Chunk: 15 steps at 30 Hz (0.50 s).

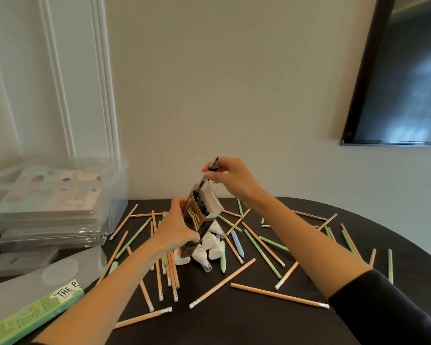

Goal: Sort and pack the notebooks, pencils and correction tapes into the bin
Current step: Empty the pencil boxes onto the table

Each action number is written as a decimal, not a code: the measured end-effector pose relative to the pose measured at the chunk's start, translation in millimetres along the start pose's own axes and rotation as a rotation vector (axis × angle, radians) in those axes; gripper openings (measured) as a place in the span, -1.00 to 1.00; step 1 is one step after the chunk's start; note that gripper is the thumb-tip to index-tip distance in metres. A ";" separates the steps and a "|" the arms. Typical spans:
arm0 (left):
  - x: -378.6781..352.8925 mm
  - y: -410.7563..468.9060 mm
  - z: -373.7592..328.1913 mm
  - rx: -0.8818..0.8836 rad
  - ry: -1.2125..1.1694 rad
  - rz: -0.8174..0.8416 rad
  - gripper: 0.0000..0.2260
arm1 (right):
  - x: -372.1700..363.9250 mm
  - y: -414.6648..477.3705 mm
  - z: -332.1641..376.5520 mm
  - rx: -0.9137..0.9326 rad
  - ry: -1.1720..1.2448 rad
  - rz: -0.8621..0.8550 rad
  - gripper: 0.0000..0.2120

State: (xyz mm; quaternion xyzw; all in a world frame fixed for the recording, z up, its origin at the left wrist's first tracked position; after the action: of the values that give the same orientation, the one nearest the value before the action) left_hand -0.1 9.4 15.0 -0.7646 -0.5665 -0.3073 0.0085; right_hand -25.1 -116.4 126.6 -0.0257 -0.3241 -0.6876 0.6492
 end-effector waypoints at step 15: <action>24.3 19.1 -14.0 -0.072 0.167 -0.176 -0.31 | 35.5 5.2 -5.8 -0.070 0.512 -0.273 -0.92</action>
State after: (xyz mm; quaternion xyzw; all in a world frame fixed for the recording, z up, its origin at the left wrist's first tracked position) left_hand 14.2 18.4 44.4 -0.6835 -0.6174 -0.3896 0.0008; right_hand -23.7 -149.9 140.4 0.1703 -0.1263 -0.7635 0.6100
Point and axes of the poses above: each hand's wrist, its own y-axis towards the middle knuckle, its own x-axis out of the back of the hand, z = x × y, the point moved 7 cm from there along y, towards the middle knuckle, and after that the axes turned 8 degrees about -x, right-handed, at the moved point
